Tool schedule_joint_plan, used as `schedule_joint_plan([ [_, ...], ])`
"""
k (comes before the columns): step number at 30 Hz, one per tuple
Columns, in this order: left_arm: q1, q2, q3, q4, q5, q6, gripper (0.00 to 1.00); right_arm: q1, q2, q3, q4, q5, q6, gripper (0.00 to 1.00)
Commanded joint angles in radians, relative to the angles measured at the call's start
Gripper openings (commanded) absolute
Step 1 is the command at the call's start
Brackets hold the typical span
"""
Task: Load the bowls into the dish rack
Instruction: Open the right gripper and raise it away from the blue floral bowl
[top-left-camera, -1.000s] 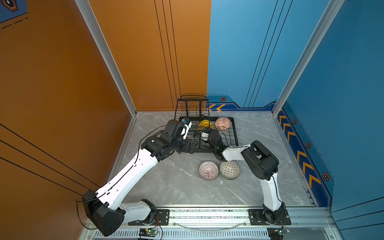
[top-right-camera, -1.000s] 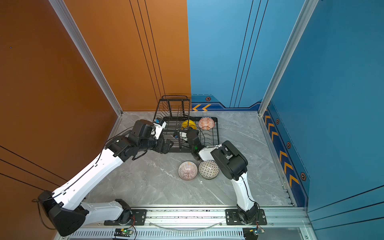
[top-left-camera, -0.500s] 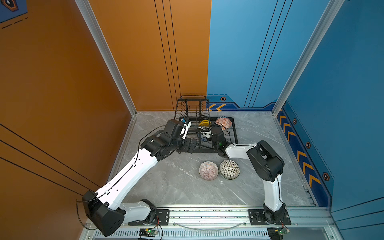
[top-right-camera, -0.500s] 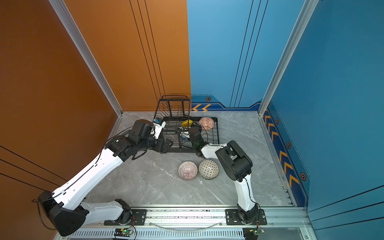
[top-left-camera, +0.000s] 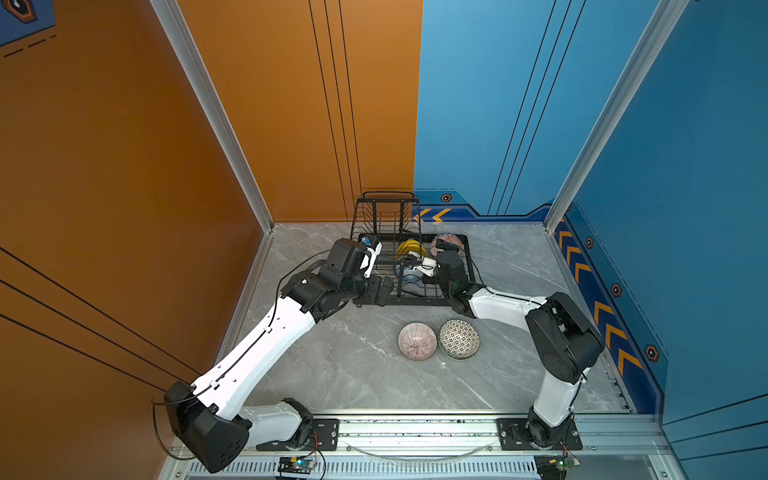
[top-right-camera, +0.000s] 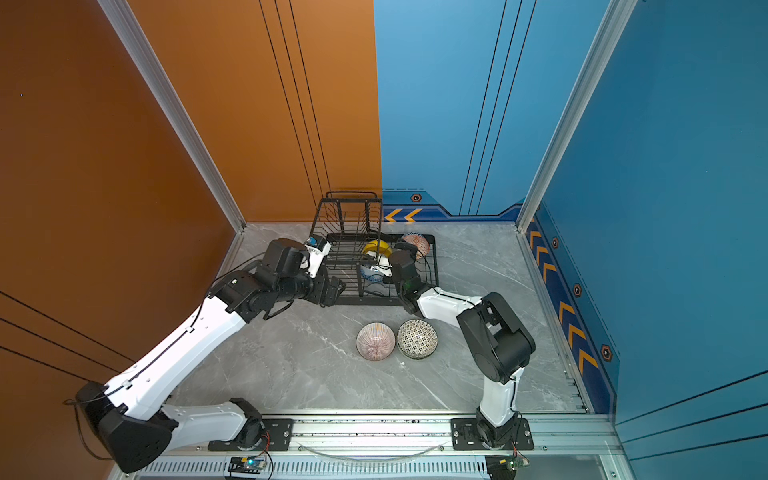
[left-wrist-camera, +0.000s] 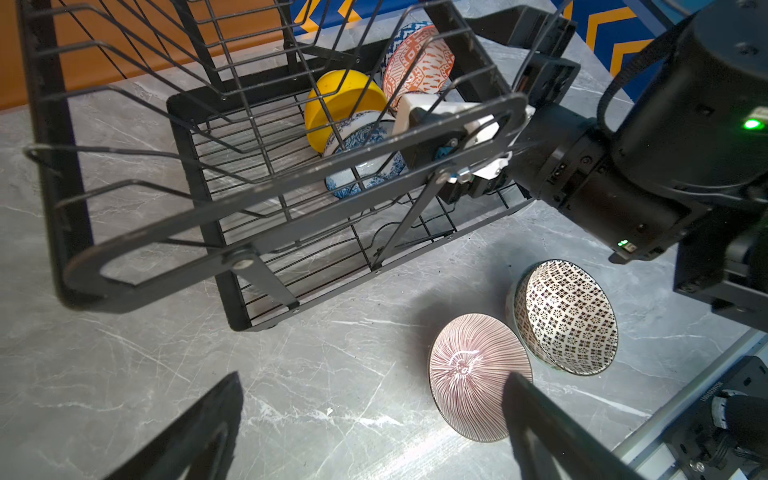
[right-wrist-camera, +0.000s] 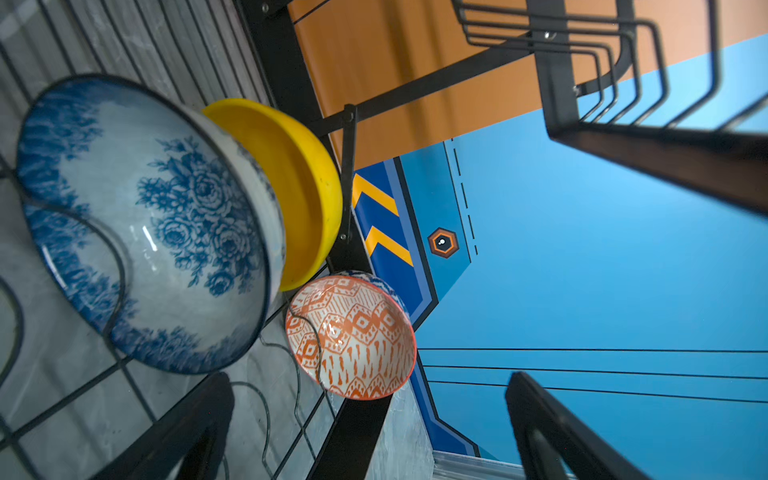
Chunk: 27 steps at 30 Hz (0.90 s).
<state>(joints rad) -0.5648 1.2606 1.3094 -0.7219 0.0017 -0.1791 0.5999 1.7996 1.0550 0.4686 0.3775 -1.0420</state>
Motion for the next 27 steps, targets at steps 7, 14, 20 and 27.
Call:
schedule_joint_plan([
  [7,0.022,-0.003,-0.006,0.012,0.003,0.029,0.98,-0.012,-0.145,-0.083,-0.163,0.076,-0.013,1.0],
  [14,0.022,-0.012,0.011,0.006,-0.015,0.023,0.98,-0.021,-0.279,-0.151,-0.246,0.081,0.029,1.0],
  [20,0.017,-0.031,-0.014,0.0,-0.031,-0.014,0.98,-0.043,-0.476,-0.134,-0.519,0.005,0.237,1.0],
  [27,-0.018,-0.056,-0.055,-0.002,-0.057,-0.073,0.98,-0.058,-0.591,-0.014,-0.782,-0.013,0.577,1.0],
])
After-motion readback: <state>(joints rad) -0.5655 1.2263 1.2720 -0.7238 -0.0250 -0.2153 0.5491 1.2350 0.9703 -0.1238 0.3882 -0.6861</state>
